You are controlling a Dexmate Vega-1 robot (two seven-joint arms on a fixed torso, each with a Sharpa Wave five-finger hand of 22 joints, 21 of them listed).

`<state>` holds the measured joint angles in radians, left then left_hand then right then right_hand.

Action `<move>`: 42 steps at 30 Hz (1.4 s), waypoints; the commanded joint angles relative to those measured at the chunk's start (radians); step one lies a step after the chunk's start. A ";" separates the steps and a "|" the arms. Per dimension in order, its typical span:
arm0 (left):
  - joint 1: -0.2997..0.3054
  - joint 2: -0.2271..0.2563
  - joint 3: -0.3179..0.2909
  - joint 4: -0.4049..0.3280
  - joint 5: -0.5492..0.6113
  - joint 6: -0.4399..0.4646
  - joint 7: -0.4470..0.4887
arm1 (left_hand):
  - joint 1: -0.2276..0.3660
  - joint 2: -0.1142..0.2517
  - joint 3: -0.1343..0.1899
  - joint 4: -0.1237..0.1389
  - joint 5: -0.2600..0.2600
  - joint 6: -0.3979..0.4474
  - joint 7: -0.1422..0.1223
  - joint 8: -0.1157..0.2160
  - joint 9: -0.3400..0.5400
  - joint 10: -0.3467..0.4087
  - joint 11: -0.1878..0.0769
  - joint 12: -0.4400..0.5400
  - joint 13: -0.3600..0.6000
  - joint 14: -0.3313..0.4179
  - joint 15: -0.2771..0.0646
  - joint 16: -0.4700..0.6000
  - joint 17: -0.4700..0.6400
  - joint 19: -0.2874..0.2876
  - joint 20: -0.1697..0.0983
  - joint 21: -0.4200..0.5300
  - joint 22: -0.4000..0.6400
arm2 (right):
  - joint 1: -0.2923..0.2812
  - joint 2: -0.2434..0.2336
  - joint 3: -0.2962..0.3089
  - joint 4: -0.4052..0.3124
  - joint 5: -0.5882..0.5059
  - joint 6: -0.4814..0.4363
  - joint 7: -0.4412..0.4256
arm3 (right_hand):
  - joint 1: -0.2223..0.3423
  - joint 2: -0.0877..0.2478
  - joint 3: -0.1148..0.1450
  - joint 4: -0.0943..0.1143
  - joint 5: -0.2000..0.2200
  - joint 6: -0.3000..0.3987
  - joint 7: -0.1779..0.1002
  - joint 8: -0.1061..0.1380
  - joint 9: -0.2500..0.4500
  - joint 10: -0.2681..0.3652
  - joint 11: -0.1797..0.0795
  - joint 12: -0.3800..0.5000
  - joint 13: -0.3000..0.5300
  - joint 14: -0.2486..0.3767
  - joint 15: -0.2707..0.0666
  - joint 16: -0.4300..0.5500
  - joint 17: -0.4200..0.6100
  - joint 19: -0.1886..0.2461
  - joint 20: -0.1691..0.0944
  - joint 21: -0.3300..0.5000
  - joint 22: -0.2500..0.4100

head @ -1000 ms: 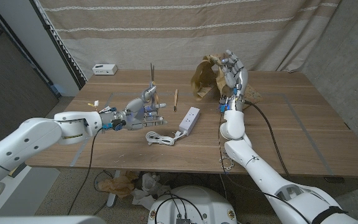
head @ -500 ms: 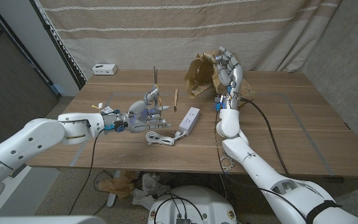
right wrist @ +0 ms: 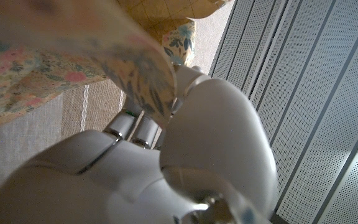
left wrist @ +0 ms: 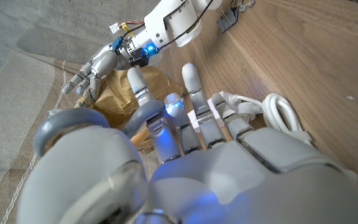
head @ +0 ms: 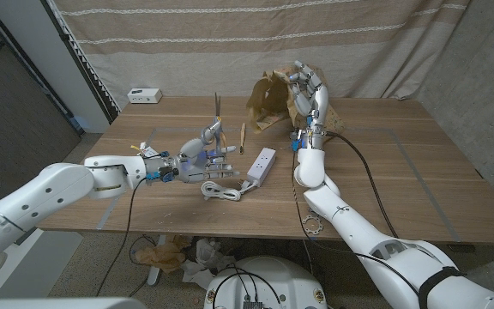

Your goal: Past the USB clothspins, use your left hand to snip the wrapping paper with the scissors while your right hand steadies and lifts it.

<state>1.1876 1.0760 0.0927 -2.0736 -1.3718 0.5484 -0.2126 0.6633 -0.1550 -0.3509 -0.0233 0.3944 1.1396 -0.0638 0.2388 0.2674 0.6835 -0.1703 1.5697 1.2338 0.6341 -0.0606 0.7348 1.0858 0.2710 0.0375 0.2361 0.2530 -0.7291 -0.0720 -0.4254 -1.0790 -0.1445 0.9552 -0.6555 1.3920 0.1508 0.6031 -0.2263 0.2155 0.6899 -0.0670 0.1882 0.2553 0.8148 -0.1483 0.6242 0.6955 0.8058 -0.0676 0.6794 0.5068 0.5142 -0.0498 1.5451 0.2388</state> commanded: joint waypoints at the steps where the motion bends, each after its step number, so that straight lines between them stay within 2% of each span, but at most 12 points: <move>1: -0.019 0.014 0.024 0.004 -0.001 -0.008 -0.029 | -0.002 -0.010 -0.003 0.004 0.000 -0.006 0.056 -0.004 0.002 -0.001 -0.029 -0.003 0.004 -0.005 -0.132 -0.002 0.005 -0.003 0.005 -0.004 0.002 | 0.012 0.022 -0.019 0.011 0.003 0.009 -0.026 | 0.017 0.052 0.146 0.148 -0.005 0.015 -0.006 0.007 -0.001 0.015 0.004 -0.005 -0.003 0.101 -0.162 0.251 0.305 -0.006 -0.156 -0.002 0.001; 11: -0.044 0.012 0.056 0.017 0.014 -0.019 -0.066 | -0.016 -0.014 -0.004 0.009 -0.004 -0.019 0.060 -0.010 0.001 -0.012 -0.029 -0.004 0.004 -0.007 -0.128 -0.006 0.000 -0.007 0.008 -0.005 0.002 | -0.014 0.057 -0.022 -0.022 0.027 -0.015 -0.033 | 0.015 0.052 0.147 0.149 -0.008 0.014 -0.002 0.005 -0.004 0.021 0.006 -0.012 -0.014 0.103 -0.162 0.253 0.304 -0.007 -0.155 -0.003 0.000; 17: -0.059 0.007 0.073 0.027 0.024 -0.029 -0.088 | -0.020 -0.015 -0.003 0.010 -0.005 -0.018 0.063 -0.010 0.001 -0.016 -0.030 -0.004 0.004 -0.008 -0.125 -0.007 0.000 -0.007 0.007 -0.006 0.002 | -0.005 0.070 -0.026 -0.004 0.015 -0.007 -0.045 | 0.013 0.051 0.146 0.149 -0.009 0.014 -0.001 0.004 -0.005 0.021 0.007 -0.012 -0.014 0.105 -0.162 0.255 0.304 -0.008 -0.155 -0.002 0.000; 25: -0.107 -0.021 0.116 0.066 0.046 -0.044 -0.134 | -0.024 -0.017 -0.003 0.010 -0.007 -0.017 0.064 -0.009 0.002 -0.019 -0.030 -0.003 0.004 -0.004 -0.126 -0.006 -0.001 -0.009 0.009 -0.006 0.002 | 0.020 0.085 -0.038 0.040 0.032 0.001 -0.037 | 0.011 0.051 0.146 0.150 -0.011 0.013 -0.001 0.003 -0.007 0.022 0.007 -0.014 -0.014 0.104 -0.162 0.255 0.301 -0.010 -0.154 -0.001 0.000; 29: -0.132 -0.035 0.134 0.085 0.056 -0.051 -0.156 | -0.025 -0.017 -0.003 0.010 -0.008 -0.016 0.066 -0.008 0.002 -0.020 -0.031 -0.003 0.004 -0.003 -0.125 -0.005 0.000 -0.010 0.010 -0.007 0.001 | 0.014 0.086 -0.041 0.019 0.060 -0.012 -0.018 | 0.011 0.052 0.146 0.150 -0.011 0.013 0.000 0.002 -0.008 0.021 0.006 -0.014 -0.013 0.106 -0.162 0.257 0.302 -0.010 -0.154 -0.001 0.000; 37: -0.192 -0.095 0.186 0.158 0.051 -0.049 -0.216 | -0.027 -0.018 -0.002 0.011 -0.009 -0.013 0.066 -0.006 0.003 -0.020 -0.032 -0.002 0.004 -0.001 -0.126 -0.003 0.002 -0.009 0.009 -0.006 0.001 | 0.003 0.088 -0.048 -0.022 0.182 -0.054 0.065 | 0.010 0.052 0.146 0.150 -0.012 0.011 0.002 0.001 -0.009 0.020 0.006 -0.016 -0.013 0.105 -0.162 0.257 0.301 -0.011 -0.155 0.000 0.000; 39: -0.208 -0.101 0.198 0.173 0.057 -0.045 -0.233 | -0.027 -0.017 -0.001 0.010 -0.010 -0.013 0.066 -0.007 0.003 -0.019 -0.032 -0.002 0.004 -0.003 -0.123 -0.001 0.005 -0.003 0.020 -0.004 0.001 | 0.007 0.088 -0.046 -0.014 0.168 -0.046 0.062 | 0.010 0.052 0.146 0.150 -0.012 0.011 0.002 0.001 -0.010 0.020 0.006 -0.017 -0.014 0.104 -0.162 0.256 0.300 -0.012 -0.155 0.000 0.000; 42: -0.229 -0.109 0.213 0.188 0.069 -0.042 -0.254 | -0.027 -0.017 -0.001 0.010 -0.010 -0.014 0.066 -0.007 0.003 -0.019 -0.032 -0.001 0.004 -0.002 -0.124 -0.002 0.003 -0.003 0.021 -0.004 0.001 | 0.012 0.091 -0.044 -0.004 0.167 -0.047 0.063 | 0.010 0.052 0.146 0.150 -0.012 0.009 0.002 0.000 -0.010 0.019 0.003 -0.017 -0.013 0.103 -0.162 0.256 0.299 -0.012 -0.154 0.000 0.000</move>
<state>1.0286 1.0106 0.2497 -1.9521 -1.3229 0.5017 -0.3857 0.6447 -0.1735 -0.3519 -0.0161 0.3858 1.1396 -0.0638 0.2302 0.2672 0.6834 -0.1704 1.5695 1.2338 0.6306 -0.0641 0.7281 1.0860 0.2661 0.0503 0.2361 0.2507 -0.7196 0.0118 -0.4670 -1.0770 -0.0260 0.9250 -0.6324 1.3920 0.1509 0.6015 -0.2246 0.2059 0.7002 -0.0699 0.1882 0.2460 0.8307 -0.1428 0.6101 0.6810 0.8058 -0.0676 0.6794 0.5068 0.5054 -0.0518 1.5452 0.2370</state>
